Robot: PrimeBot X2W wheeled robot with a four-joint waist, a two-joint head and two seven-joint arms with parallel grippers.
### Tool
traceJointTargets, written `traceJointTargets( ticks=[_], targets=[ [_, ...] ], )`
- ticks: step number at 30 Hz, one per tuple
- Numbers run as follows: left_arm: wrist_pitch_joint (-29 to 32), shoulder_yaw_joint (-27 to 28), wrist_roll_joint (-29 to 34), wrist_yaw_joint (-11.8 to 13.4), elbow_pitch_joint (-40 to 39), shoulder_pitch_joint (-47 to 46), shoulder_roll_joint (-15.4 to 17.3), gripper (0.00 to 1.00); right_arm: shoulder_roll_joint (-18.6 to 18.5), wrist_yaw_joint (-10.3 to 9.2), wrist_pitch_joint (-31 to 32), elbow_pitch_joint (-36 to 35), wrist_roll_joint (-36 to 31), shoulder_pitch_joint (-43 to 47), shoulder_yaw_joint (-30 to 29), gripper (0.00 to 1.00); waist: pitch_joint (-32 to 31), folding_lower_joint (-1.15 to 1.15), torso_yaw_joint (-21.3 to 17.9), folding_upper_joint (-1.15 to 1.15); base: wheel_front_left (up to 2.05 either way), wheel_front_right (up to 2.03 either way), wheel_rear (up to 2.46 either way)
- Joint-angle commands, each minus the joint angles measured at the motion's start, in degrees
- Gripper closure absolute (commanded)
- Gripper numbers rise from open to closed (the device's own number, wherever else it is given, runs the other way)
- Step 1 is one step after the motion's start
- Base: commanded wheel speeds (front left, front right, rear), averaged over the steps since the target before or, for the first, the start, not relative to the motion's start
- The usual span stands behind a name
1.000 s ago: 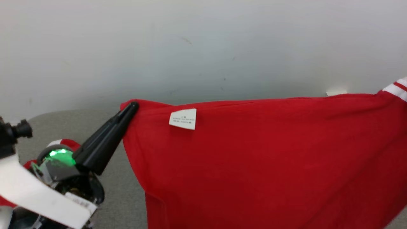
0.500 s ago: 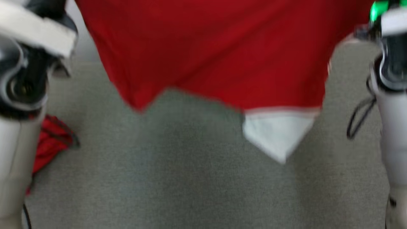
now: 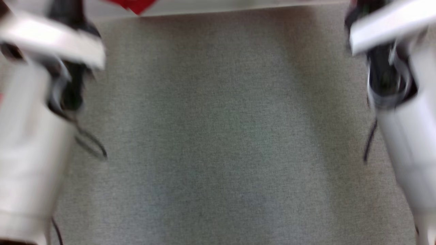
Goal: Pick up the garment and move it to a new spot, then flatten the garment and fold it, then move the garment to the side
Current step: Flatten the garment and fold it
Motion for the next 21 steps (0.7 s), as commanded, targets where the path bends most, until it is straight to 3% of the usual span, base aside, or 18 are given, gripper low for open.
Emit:
traceJointTargets(
  ticks=[1, 7, 14, 18, 21],
  targets=[
    [-0.57, -0.56, 0.31, -0.28, 0.52, 2.90, 0.06, 1.00, -1.64, 0.05, -0.01, -0.86, -0.57, 3.64, 0.88, 1.00, -1.06, -0.02, 0.28, 0.00, 0.00, 0.00, 0.00],
    [-1.38, -4.88, 1.26, -0.61, -2.24, 21.44, -0.44, 1.00, -8.16, 0.04, 3.11, -5.10, 1.68, 26.35, 2.52, 1.00, -6.10, -0.02, 1.18, 0.00, 0.00, 0.00, 0.00],
    [-1.37, -3.13, 2.83, -0.64, -10.64, 43.25, 0.55, 1.00, -15.62, 0.04, 8.50, -14.44, 2.73, 50.42, 3.52, 1.00, -12.10, -0.02, 1.42, 0.00, 0.00, 0.00, 0.00],
    [-0.46, -4.86, 3.90, 1.03, -16.20, 53.91, 2.38, 1.00, -19.62, 0.03, 12.12, -19.70, 2.13, 61.42, 1.89, 1.00, -14.63, -0.02, 1.58, 0.00, 0.00, 0.00, 0.00],
    [4.32, -7.37, 3.96, 3.02, -22.12, 60.79, 4.78, 1.00, -21.88, 0.04, 15.81, -25.14, 2.29, 69.30, -1.01, 1.00, -14.83, -0.02, 2.01, 0.00, 0.00, 0.00, 0.00]
  ],
)
